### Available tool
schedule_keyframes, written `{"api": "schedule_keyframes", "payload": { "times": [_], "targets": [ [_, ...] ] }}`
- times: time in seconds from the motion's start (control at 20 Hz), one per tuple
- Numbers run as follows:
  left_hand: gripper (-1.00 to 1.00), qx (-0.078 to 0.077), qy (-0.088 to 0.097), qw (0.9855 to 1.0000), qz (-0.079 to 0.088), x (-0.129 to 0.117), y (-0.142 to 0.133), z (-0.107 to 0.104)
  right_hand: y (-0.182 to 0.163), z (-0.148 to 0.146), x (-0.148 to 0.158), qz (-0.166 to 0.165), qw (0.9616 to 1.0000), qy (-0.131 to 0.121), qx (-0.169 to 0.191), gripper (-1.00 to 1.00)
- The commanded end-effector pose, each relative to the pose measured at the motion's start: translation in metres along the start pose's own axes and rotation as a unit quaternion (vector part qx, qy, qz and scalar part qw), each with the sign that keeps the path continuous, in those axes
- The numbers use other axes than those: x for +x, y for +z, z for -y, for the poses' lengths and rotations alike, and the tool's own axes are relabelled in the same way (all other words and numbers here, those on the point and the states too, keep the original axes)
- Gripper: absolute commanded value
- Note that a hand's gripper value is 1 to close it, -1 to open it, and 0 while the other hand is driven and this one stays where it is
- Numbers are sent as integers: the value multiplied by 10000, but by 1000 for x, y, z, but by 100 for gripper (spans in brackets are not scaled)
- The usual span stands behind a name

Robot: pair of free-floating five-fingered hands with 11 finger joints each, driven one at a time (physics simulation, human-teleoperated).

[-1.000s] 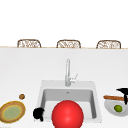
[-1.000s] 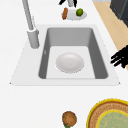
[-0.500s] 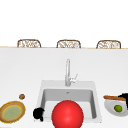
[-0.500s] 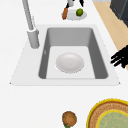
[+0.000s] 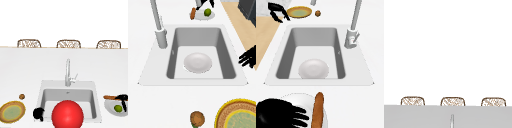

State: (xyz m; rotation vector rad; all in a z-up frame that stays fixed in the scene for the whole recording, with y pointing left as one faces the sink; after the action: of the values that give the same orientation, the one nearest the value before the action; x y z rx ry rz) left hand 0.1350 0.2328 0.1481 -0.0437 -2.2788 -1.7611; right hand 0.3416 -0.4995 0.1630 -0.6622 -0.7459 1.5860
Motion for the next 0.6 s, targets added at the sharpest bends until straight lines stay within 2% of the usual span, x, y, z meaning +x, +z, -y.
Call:
{"api": "schedule_keyframes", "payload": {
  "times": [0.0,0.1,0.2,0.25,0.3,0.4,0.55],
  "targets": [
    [0,0,0,10000,0,0,0,0,9,-19,3,-43,10000,-35,2,-100],
    [0,0,0,10000,0,0,0,0,8,-25,7,9,9999,-69,-105,-100],
    [0,0,0,10000,0,0,0,0,-4,-27,9,40,9997,-141,198,-100],
    [0,0,0,10000,0,0,0,0,-2,-24,10,60,9999,-106,19,-100],
    [0,0,0,10000,0,0,0,0,-5,-27,12,17,10000,-11,86,-100],
    [0,0,0,10000,0,0,0,0,-14,-31,12,-27,9997,-3,236,-100],
    [0,0,0,10000,0,0,0,0,-27,-31,10,28,9996,-63,265,-100]
  ]
}}
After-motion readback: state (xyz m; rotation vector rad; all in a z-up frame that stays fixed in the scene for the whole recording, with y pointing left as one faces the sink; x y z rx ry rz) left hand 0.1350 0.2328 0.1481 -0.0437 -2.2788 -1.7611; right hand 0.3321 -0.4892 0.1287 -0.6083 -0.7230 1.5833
